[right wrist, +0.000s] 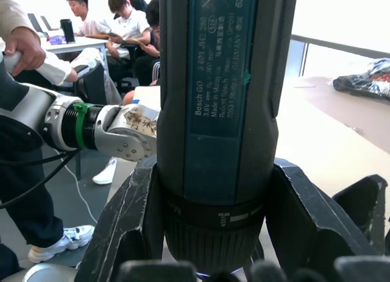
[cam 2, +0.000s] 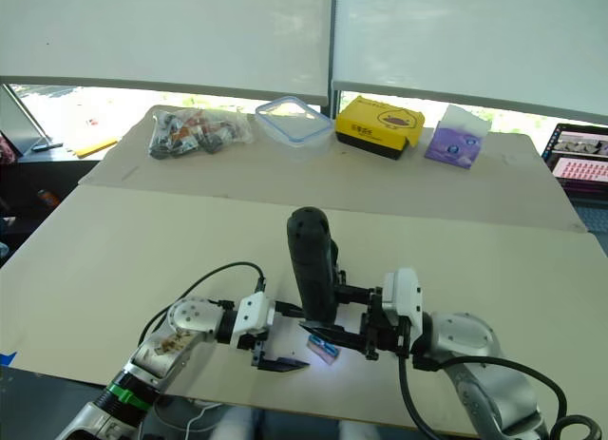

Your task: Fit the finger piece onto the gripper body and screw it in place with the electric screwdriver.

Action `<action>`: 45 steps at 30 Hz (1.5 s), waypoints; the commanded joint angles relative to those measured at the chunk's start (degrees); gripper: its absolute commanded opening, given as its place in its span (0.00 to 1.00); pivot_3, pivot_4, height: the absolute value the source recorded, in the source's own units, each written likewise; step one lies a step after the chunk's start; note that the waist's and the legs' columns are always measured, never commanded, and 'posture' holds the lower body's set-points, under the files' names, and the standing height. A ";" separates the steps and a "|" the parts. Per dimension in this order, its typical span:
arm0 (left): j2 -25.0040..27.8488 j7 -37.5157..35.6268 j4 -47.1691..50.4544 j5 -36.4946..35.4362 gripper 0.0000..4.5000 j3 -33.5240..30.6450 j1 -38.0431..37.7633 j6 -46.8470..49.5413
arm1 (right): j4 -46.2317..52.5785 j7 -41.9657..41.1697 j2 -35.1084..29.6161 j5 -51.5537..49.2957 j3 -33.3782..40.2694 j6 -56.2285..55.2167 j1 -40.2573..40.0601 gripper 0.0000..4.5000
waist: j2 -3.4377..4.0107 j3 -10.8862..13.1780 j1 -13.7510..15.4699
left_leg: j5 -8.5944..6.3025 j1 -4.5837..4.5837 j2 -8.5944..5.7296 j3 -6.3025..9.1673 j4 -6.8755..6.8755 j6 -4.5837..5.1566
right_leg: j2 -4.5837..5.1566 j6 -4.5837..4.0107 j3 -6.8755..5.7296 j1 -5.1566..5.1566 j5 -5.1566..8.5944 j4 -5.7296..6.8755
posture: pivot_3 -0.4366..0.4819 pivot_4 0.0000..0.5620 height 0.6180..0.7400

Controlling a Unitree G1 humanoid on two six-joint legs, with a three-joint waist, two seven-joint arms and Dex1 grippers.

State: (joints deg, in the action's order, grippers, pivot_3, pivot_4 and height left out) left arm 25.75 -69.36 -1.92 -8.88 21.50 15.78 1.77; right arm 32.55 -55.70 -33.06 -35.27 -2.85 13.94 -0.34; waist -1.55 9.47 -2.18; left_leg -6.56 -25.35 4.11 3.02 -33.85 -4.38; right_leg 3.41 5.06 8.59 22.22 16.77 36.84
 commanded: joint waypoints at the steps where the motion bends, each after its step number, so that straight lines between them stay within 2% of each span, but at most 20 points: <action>1: -0.24 0.04 -1.58 1.25 0.99 2.29 -0.90 1.34 | 2.24 -0.43 0.24 -2.79 2.40 -1.37 1.05 0.43 | 0.00 0.00 0.00 | 0.00 0.00 0.00 0.00 0.00 0.00 | 0.00 0.00 0.00 0.00 0.00 0.00 | 0.48 0.27 1.00; 12: -0.05 0.10 -2.00 1.42 0.99 2.20 -1.12 0.85 | 2.50 -0.78 0.35 -4.30 3.73 -1.41 1.74 0.43 | 0.01 -0.01 0.00 | 0.00 0.00 0.00 0.00 0.00 0.00 | 0.00 0.00 0.00 0.00 0.00 0.00 | 0.48 0.27 1.00; 45: -0.21 0.90 -0.01 1.31 0.99 2.54 -1.74 2.41 | 1.07 -2.09 1.77 -2.25 1.22 -1.93 2.30 0.43 | 0.02 -0.02 0.02 | 0.00 0.01 0.00 0.00 0.00 0.00 | 0.00 0.01 0.00 -0.01 0.00 0.01 | 0.48 0.27 1.00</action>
State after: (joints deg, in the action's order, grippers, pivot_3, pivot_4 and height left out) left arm 25.79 -68.44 -0.97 -8.62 21.57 15.44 2.95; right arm 31.96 -57.38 -31.76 -36.91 -1.81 13.92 1.08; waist -1.52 9.46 -2.16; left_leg -6.56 -25.34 4.11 3.02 -33.85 -4.38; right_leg 3.41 5.06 8.59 22.22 16.77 36.85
